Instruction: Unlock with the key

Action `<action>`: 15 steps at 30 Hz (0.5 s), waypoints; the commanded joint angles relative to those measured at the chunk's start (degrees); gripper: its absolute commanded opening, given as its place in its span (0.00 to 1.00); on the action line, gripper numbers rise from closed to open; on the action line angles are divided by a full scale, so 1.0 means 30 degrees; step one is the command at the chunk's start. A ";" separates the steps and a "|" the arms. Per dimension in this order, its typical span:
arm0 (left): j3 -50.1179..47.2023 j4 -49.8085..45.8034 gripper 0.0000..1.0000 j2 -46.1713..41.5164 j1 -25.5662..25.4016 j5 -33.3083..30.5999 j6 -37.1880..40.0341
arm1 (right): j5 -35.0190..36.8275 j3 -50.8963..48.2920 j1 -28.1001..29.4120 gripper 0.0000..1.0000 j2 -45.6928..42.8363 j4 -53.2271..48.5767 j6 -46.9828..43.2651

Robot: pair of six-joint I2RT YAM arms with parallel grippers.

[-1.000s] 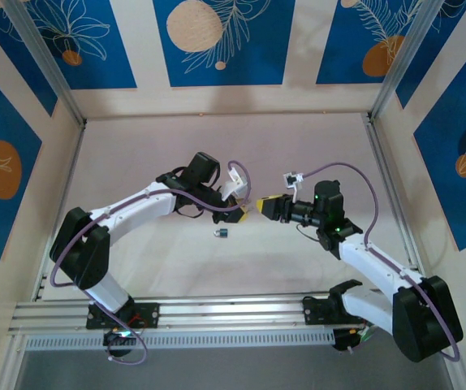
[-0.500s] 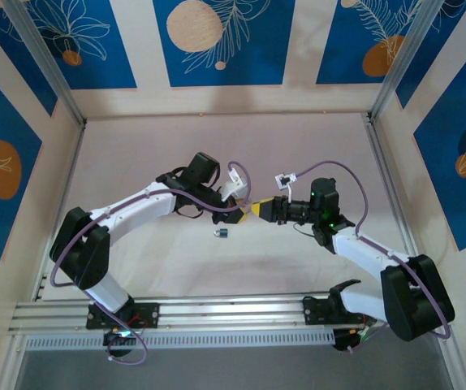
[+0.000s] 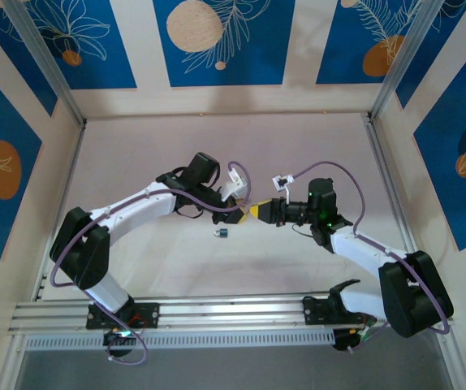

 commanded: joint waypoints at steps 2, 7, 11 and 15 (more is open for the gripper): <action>0.0280 -0.0075 0.00 -0.0083 0.0147 0.0872 0.0270 | -0.0557 0.0675 0.0231 0.21 0.0120 -0.0217 -0.0276; 0.0227 0.0030 0.00 -0.0014 0.0161 0.1032 0.0169 | -0.0556 0.0812 0.0356 0.16 -0.0025 -0.0626 -0.0458; 0.0208 0.0006 0.00 0.0004 0.0147 0.1033 0.0185 | -0.0359 0.0850 0.0357 0.13 -0.0288 -0.0944 -0.0587; 0.0230 0.0011 0.00 0.0017 0.0151 0.1077 0.0232 | -0.0182 0.0904 0.0370 0.09 -0.0482 -0.1274 -0.0733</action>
